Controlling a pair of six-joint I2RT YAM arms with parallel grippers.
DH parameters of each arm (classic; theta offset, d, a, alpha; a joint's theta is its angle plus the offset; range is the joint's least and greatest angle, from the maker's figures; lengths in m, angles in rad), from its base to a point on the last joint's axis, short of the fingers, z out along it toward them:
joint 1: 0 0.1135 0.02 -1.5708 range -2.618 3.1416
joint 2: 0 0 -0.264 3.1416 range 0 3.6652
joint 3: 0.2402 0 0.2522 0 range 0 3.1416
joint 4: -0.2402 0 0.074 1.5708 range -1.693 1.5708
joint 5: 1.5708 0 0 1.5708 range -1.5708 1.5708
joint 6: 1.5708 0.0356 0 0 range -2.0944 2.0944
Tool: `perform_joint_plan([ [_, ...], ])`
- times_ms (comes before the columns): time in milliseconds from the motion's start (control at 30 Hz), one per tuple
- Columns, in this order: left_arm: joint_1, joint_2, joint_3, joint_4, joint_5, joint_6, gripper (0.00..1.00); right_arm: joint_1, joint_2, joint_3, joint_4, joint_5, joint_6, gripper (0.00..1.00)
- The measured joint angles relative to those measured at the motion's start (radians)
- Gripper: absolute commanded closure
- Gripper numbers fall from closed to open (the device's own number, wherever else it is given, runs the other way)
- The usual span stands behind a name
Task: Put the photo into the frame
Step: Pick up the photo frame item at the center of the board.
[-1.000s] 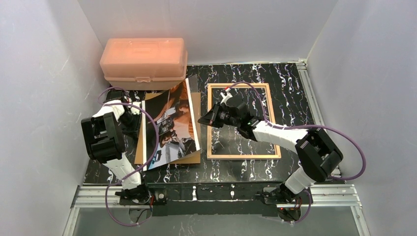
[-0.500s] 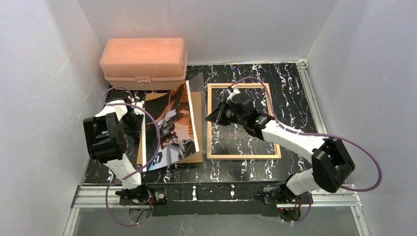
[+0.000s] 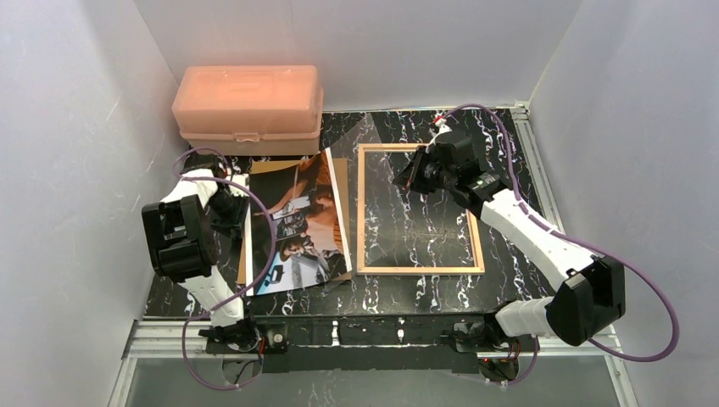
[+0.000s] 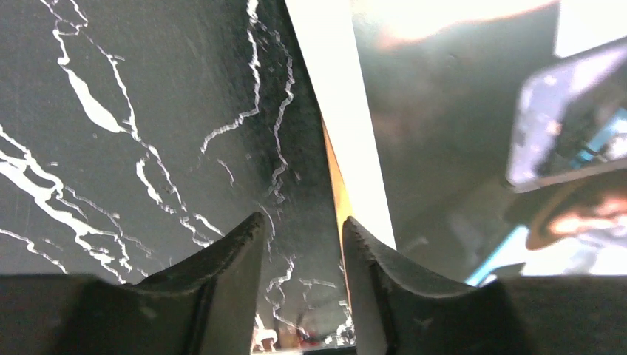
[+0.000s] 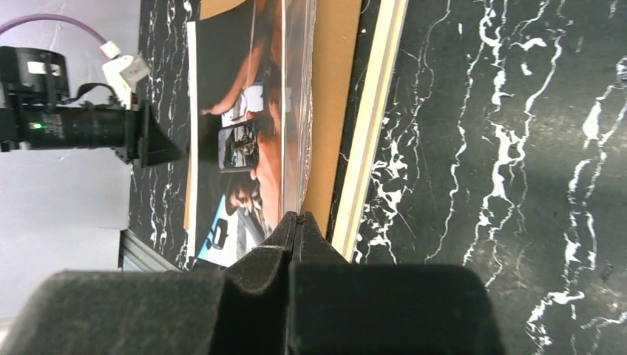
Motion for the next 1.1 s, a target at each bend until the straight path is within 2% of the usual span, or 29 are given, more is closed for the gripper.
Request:
perform_joint_plan([
  [167,-0.005,-0.060,0.101,-0.121,0.071,0.002,0.46,-0.016,-0.004,0.094,-0.115,0.001,-0.059,0.99],
  [333,-0.069,-0.185,0.202,-0.203,0.155,-0.027,0.47,-0.016,-0.023,0.167,-0.156,0.002,-0.084,0.99],
  [467,-0.194,-0.242,0.212,-0.232,0.201,-0.073,0.51,-0.016,-0.045,0.158,-0.177,0.003,-0.085,0.99],
  [700,-0.454,-0.173,0.120,-0.193,0.171,-0.118,0.53,-0.016,-0.130,0.011,-0.208,0.052,-0.080,0.99],
  [867,-0.543,-0.091,0.077,-0.156,0.108,-0.128,0.54,-0.016,-0.202,-0.052,-0.245,0.115,-0.079,0.99],
  [1100,-0.650,-0.050,0.071,-0.093,0.056,-0.142,0.55,-0.016,-0.276,-0.108,-0.240,0.125,-0.048,0.99],
])
